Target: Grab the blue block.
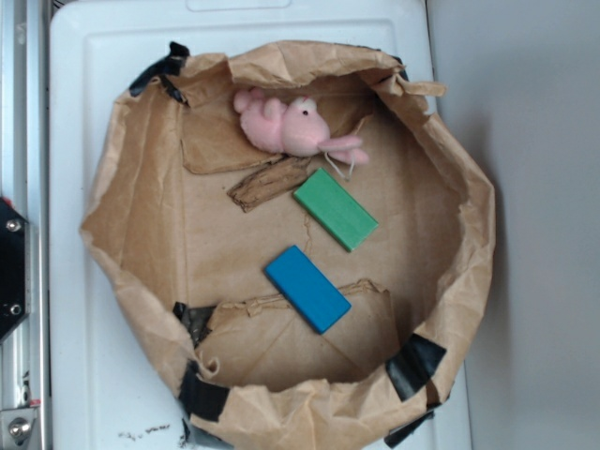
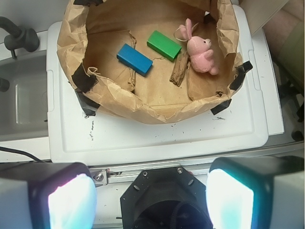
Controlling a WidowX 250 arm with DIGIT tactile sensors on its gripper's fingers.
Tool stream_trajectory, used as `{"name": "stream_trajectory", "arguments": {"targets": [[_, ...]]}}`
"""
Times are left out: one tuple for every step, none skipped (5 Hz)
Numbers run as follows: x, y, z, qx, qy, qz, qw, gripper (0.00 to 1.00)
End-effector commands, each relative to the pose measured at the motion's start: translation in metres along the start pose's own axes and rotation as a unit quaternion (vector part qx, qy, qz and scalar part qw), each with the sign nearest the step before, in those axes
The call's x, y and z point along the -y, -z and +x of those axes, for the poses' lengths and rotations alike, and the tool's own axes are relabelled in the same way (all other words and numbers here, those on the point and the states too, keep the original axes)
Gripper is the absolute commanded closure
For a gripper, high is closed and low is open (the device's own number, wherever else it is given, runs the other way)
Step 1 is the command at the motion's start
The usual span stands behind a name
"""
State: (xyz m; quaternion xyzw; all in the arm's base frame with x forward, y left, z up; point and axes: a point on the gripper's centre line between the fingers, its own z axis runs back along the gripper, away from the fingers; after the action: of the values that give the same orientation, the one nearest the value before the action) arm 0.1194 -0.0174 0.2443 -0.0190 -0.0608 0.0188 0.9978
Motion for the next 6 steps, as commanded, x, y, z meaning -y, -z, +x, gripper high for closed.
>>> {"name": "stream_trajectory", "arguments": {"targets": [[0.000,0.000,0.000,0.000,0.000,0.000,1.000,0.00],[0.008,0.013,0.049,0.005,-0.008,-0.020,1.000,0.00],[0.027,0.029,0.096,-0.009,0.023,-0.027,0.999,0.00],[0.028,0.040,0.127,-0.027,0.062,-0.077,0.995,0.00],[0.028,0.040,0.127,-0.027,0.062,-0.077,0.995,0.00],[0.028,0.040,0.127,-0.027,0.062,-0.077,0.995,0.00]]}}
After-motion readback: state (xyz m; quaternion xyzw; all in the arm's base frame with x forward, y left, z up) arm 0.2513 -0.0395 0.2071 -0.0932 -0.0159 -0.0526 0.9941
